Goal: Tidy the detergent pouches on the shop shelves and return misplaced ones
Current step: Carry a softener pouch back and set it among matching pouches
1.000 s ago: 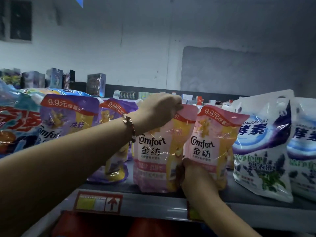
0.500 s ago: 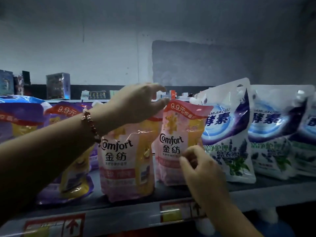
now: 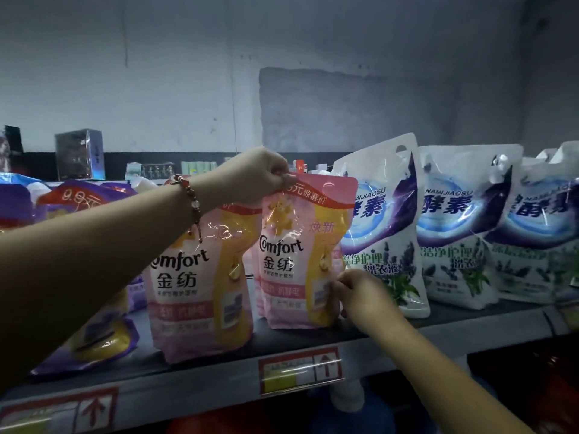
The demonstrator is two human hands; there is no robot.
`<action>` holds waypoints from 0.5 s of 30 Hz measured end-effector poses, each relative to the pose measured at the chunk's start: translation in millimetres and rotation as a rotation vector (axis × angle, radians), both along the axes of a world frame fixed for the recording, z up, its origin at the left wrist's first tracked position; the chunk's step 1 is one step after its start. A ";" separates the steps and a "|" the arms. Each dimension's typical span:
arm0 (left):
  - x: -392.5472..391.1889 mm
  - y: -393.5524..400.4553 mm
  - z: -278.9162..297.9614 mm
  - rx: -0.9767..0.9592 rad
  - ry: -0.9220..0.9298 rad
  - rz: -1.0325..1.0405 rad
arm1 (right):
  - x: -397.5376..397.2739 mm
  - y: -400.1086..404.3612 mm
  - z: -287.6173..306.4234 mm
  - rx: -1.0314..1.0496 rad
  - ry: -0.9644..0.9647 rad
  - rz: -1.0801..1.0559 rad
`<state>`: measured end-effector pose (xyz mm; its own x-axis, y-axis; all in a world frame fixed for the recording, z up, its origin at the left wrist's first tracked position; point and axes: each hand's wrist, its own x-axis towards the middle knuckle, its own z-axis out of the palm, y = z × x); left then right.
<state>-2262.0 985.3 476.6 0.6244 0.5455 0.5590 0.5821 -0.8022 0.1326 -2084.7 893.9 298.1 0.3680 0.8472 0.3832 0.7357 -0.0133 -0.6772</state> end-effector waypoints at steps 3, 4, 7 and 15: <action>-0.8 -0.3 0.5 -0.104 -0.078 0.021 | 7.4 -12.8 -5.9 0.068 -0.153 -0.133; -1.5 -2.3 1.6 -0.151 -0.094 0.016 | 12.1 -15.3 -7.1 0.077 -0.210 -0.205; -1.1 -10.1 5.1 -0.244 -0.135 0.003 | 21.8 -21.0 -3.9 0.096 -0.301 -0.296; 7.9 -18.2 4.7 -0.146 -0.118 0.000 | 11.2 -15.1 1.4 -0.137 -0.272 -0.241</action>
